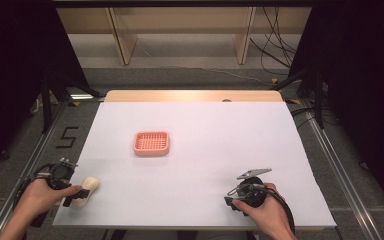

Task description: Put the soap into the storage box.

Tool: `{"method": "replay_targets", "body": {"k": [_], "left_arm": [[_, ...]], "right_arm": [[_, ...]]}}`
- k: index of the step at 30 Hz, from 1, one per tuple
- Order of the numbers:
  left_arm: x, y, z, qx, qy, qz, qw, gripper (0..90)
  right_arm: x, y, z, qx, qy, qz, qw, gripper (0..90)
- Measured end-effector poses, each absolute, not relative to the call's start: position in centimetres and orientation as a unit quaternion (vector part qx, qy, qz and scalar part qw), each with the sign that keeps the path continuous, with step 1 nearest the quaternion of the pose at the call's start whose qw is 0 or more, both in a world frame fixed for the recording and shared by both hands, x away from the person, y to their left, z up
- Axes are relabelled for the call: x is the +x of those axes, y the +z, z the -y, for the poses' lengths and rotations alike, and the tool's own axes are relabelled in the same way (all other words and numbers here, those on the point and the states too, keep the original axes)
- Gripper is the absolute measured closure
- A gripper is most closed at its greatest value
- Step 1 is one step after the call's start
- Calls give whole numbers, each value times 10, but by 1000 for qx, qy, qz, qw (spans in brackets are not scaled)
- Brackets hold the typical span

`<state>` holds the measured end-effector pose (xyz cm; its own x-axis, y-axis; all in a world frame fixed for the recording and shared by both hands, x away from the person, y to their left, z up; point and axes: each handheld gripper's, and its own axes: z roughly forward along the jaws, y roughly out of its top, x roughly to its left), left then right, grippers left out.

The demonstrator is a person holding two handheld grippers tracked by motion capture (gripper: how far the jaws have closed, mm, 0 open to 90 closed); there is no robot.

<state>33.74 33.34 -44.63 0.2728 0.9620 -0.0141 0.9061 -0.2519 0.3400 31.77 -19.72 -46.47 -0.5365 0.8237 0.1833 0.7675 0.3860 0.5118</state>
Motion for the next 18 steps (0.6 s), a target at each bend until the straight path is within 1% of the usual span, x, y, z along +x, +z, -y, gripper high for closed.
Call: {"method": "replay_targets", "body": {"k": [8,10,12,18], "left_arm": [[351,-443,-331,801,83,-581,118,302],[353,-443,-330,804,80,-577,121,302],[357,-442,-329,817,76,-563,102,303],[363,-446,-324,825,72,-556,78,314]], "right_arm": [[318,-465,197,481,279,-830,52,446],[318,-465,197,480,279,-830,52,446],[318,-465,197,481,278,-830,51,446],[318,-465,197,480,276,-831,50,445]]}}
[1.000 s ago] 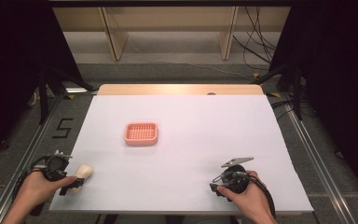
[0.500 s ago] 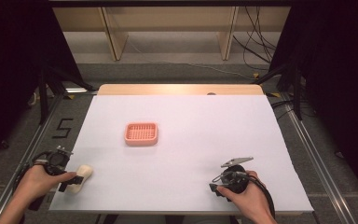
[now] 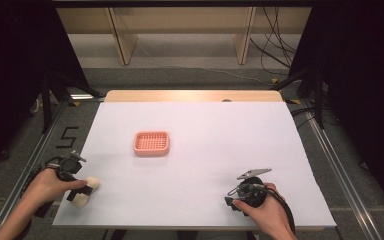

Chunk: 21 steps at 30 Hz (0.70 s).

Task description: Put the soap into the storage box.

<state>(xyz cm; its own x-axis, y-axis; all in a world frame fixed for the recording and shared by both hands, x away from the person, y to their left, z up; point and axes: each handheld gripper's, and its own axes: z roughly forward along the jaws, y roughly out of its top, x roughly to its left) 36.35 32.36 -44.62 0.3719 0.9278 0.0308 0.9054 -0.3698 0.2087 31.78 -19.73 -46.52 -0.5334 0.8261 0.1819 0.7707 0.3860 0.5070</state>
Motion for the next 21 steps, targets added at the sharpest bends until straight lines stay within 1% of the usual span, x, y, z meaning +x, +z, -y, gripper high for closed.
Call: {"method": "replay_targets", "body": {"k": [1,3,4,6,7,10,14,21], "left_arm": [[363,-448,-318,810,58,-578,81,315],[365,-448,-316,809,55,-580,78,317],[367,-448,-316,816,55,-572,70,318],[367,-449,-314,811,52,-578,70,323],[369,-449,-313,819,48,-569,57,326],[371,-451,-312,826,37,-561,41,338],[373,-454,-312,827,33,-560,34,364],[376,-457,-310,827,29,-561,24,380]], "right_arm": [[318,-465,197,480,274,-832,53,445],[317,-465,197,482,273,-831,49,445],[317,-465,197,481,274,-831,46,445],[318,-466,197,480,274,-832,48,445],[318,-466,197,482,273,-831,49,444],[317,-465,197,483,272,-831,48,444],[318,-466,197,480,273,-832,48,444],[318,-466,197,478,274,-833,48,444]]}}
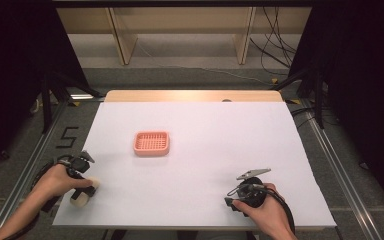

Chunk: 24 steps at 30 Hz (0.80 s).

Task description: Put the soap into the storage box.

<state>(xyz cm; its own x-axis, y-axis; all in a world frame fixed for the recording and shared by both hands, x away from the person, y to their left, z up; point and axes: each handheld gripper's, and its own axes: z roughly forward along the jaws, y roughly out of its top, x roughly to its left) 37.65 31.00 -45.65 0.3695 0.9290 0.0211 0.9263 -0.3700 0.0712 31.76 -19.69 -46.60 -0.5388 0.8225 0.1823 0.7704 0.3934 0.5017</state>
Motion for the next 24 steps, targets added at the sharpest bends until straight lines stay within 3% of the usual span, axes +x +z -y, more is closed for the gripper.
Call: {"method": "replay_targets", "body": {"k": [24], "left_arm": [[381,-462,-312,837,4,-547,23,476]], "right_arm": [[317,-466,196,480,268,-834,42,444]]}}
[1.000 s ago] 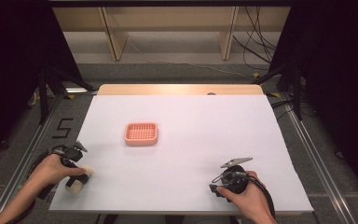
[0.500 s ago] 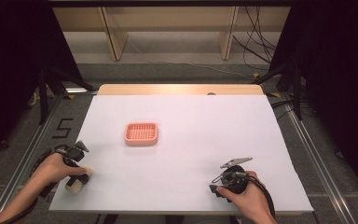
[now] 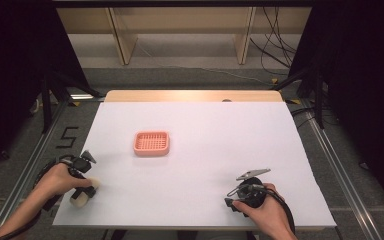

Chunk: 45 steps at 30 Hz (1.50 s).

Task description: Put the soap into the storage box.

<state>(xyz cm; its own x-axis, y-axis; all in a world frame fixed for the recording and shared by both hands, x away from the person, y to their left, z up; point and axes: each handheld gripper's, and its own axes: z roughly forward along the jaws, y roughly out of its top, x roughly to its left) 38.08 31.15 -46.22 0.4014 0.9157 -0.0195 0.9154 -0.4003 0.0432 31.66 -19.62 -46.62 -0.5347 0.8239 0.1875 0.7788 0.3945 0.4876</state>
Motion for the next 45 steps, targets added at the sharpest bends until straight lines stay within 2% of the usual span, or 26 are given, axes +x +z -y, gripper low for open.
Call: {"method": "replay_targets", "body": {"k": [21,45], "left_arm": [[378,-453,-310,867,-14,-497,20,486],[375,-444,-302,882,4,-471,27,489]], "right_arm": [[317,-467,196,481,269,-833,42,443],[316,-466,196,481,268,-834,40,442]]}}
